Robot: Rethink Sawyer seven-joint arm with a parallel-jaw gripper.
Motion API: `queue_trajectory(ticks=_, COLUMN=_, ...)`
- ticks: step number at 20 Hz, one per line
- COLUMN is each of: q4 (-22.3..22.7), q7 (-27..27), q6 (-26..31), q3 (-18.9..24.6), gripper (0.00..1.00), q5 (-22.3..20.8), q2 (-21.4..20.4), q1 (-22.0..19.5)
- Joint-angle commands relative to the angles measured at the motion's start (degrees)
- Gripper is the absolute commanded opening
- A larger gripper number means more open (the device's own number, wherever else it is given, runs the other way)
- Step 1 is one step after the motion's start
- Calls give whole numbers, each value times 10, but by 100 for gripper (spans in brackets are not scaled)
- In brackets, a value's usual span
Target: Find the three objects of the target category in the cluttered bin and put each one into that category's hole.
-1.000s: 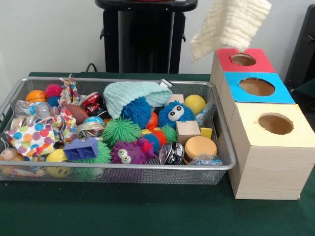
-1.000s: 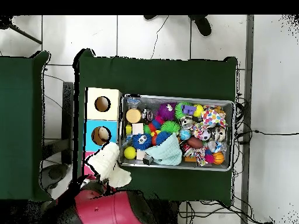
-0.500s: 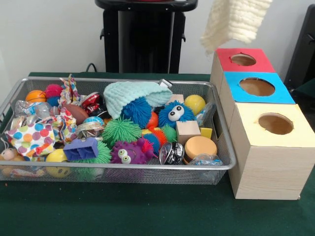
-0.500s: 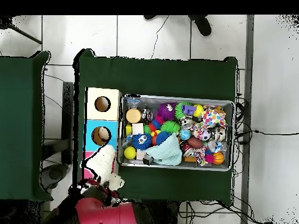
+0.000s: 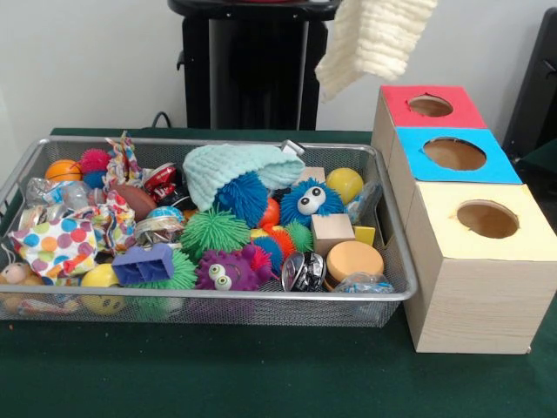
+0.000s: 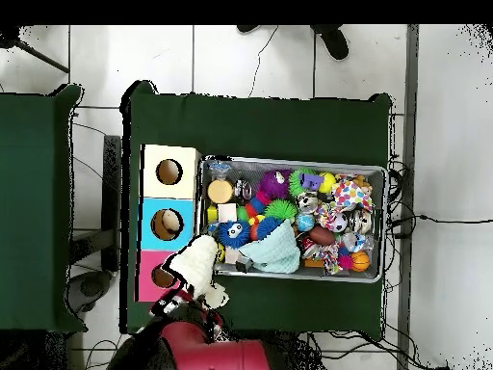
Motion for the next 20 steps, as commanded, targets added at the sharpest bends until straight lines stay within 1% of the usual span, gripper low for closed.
queue_trajectory(ticks=1, q4=90, q7=-225, q6=-48, q3=21, gripper=0, q5=13, q2=-25, q1=-87)
queue_trajectory(ticks=3, q4=110, q7=-260, q6=-69, q3=42, gripper=0, q5=20, q2=-22, q1=-129)
queue_trajectory(ticks=6, q4=136, q7=-311, q6=-105, q3=92, gripper=0, q5=27, q2=-5, q1=-216)
queue_trajectory(ticks=8, q4=141, q7=-330, q6=-120, q3=127, gripper=0, q5=8, q2=11, q1=-274)
queue_trajectory(ticks=10, q4=140, q7=-330, q6=-137, q3=159, gripper=0, q5=-23, q2=32, q1=-319)
queue_trajectory(ticks=12, q4=134, q7=-312, q6=-154, q3=173, gripper=0, q5=-63, q2=56, q1=-343)
queue_trajectory(ticks=14, q4=130, q7=-291, q6=-172, q3=178, gripper=0, q5=-98, q2=73, q1=-355)
queue_trajectory(ticks=20, q4=124, q7=-232, q6=-195, q3=174, gripper=0, q5=-169, q2=103, q1=-364)
